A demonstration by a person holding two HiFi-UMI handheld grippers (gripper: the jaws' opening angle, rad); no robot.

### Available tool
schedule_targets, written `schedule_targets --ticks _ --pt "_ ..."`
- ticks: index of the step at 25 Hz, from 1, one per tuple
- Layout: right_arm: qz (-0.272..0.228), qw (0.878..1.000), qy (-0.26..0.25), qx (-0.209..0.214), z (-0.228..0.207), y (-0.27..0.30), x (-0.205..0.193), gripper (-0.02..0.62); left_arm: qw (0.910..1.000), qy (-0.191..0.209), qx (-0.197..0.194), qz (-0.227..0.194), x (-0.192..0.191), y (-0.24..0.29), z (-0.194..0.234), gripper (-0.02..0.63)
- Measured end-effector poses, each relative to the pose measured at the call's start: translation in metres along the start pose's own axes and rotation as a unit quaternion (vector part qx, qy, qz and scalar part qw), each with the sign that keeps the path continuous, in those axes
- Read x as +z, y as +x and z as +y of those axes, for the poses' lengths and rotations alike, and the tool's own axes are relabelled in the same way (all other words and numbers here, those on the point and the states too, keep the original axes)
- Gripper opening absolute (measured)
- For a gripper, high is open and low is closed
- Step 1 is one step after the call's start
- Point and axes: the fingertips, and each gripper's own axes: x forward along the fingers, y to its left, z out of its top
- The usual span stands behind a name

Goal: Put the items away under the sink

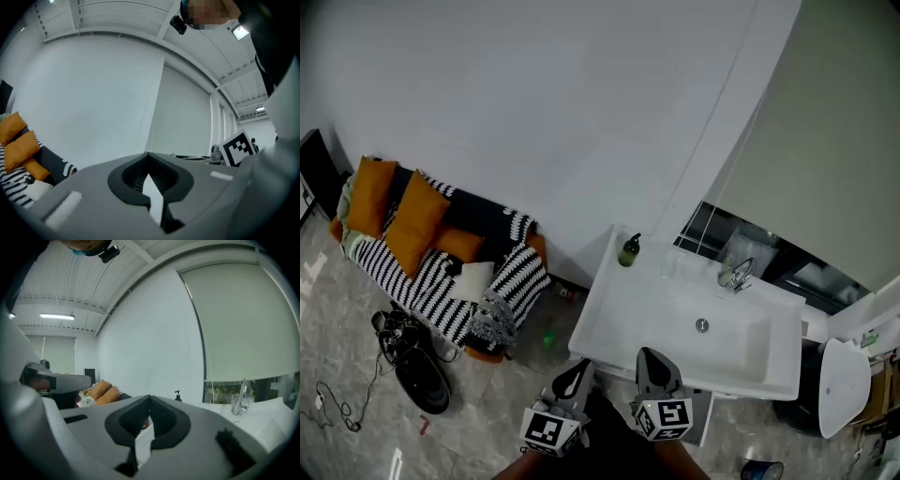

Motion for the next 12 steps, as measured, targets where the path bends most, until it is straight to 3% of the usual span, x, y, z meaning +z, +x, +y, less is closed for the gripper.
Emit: schedule_targets --ticks 12 --pt "0.013 1.000 0.004 0.015 -0.062 0.090 0.007 0.015 0.9998 -0.009 -0.007 0.019 0.010 0.110 0.017 0.007"
